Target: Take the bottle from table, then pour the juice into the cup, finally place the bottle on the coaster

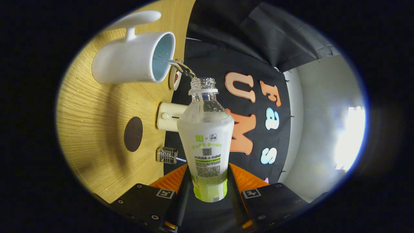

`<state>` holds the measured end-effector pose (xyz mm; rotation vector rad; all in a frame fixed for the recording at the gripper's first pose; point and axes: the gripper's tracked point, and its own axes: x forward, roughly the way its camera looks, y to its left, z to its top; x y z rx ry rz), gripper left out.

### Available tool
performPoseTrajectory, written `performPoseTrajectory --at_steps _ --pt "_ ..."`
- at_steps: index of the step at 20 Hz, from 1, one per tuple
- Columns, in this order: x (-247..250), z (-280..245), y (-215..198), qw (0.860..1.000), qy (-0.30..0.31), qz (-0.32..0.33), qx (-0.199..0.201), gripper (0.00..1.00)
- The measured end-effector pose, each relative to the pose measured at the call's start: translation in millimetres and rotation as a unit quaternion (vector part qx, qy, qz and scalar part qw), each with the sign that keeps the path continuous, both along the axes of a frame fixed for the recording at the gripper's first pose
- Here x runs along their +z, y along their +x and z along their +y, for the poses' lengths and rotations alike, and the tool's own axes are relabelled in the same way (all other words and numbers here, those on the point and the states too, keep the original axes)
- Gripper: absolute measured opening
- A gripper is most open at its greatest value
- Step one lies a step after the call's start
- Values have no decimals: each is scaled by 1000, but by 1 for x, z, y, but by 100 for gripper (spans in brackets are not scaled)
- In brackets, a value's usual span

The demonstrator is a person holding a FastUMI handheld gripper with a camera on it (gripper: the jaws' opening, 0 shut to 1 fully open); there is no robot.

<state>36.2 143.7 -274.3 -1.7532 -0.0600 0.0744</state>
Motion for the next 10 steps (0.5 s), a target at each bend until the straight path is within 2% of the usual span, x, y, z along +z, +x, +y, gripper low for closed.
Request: performPoseTrajectory --at_steps 10 --pt "4 1 2 1000 -10 -5 7 61"
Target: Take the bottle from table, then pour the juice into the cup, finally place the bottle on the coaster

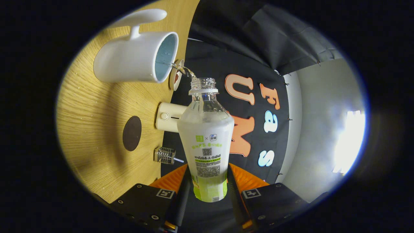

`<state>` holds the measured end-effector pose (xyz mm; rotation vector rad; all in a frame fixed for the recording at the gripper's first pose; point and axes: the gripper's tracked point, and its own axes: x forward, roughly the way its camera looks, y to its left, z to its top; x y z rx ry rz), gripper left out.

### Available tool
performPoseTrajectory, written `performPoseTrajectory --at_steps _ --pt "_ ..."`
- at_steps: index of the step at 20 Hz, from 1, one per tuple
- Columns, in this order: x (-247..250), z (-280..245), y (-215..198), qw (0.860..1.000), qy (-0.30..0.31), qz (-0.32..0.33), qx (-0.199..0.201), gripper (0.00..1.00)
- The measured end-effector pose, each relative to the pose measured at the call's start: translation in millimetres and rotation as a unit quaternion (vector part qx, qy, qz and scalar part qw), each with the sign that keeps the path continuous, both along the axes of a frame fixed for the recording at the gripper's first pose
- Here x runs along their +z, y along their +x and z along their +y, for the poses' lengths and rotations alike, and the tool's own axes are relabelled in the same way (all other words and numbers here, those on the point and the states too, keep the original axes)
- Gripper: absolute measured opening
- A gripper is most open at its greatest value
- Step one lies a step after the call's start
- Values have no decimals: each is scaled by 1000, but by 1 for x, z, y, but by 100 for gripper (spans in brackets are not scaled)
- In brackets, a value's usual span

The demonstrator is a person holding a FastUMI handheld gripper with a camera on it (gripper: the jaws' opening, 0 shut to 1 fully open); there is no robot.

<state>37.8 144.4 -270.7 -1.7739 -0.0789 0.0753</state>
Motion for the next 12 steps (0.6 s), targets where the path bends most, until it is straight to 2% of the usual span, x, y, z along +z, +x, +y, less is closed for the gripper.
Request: performPoseTrajectory --at_steps 12 --pt "4 0 3 1000 -12 -4 6 61"
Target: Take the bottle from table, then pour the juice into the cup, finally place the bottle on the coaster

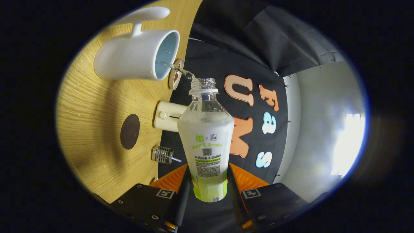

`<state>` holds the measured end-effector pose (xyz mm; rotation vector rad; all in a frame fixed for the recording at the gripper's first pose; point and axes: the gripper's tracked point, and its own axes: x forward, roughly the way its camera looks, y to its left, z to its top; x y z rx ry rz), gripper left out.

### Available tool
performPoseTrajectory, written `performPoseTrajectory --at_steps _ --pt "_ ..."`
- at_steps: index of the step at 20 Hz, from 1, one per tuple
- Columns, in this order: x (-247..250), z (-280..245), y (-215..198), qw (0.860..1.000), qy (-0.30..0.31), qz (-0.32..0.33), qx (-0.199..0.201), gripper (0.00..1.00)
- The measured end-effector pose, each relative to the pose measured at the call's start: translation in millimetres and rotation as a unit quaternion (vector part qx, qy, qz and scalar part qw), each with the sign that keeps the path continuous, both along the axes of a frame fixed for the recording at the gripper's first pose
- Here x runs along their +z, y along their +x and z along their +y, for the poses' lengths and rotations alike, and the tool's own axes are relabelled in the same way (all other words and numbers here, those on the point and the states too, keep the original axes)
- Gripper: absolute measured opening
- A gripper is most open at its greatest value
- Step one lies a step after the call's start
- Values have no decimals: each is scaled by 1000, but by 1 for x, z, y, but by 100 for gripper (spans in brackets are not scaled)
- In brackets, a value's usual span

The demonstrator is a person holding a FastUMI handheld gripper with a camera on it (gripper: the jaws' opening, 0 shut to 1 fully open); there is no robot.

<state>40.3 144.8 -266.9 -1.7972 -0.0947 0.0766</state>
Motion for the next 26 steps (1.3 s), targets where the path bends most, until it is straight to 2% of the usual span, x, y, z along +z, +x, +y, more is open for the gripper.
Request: performPoseTrajectory --at_steps 13,26 --pt "7 6 4 1000 -18 -12 23 61" --pt "15 19 7 996 -61 -23 59 61"
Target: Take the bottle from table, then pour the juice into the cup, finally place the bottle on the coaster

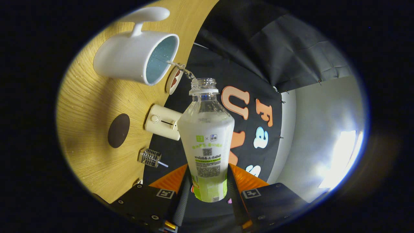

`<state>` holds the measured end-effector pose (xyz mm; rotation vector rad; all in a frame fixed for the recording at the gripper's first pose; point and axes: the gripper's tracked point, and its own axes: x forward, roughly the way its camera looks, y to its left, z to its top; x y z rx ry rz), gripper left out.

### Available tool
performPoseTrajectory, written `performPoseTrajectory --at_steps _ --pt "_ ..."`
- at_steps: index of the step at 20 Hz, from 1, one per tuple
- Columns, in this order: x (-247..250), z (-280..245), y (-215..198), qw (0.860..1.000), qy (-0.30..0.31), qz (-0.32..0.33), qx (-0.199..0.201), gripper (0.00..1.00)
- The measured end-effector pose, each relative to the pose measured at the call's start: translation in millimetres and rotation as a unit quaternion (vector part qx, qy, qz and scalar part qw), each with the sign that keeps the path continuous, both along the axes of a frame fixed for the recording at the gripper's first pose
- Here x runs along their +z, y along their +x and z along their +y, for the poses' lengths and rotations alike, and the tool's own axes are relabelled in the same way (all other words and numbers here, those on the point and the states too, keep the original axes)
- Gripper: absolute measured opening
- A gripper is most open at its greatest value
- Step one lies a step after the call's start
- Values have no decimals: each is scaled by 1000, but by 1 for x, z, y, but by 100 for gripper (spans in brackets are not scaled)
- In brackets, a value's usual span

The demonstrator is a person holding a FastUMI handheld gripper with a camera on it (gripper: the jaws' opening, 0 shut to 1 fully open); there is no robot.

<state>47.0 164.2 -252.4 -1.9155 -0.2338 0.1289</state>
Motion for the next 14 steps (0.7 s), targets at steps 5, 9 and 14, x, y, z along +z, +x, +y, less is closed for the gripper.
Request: performPoseTrajectory --at_steps 5,9,14 --pt "4 6 2 1000 -22 -5 12 61" --pt "3 10 4 999 -42 -11 25 61" --pt "10 12 5 997 -62 -14 38 61"
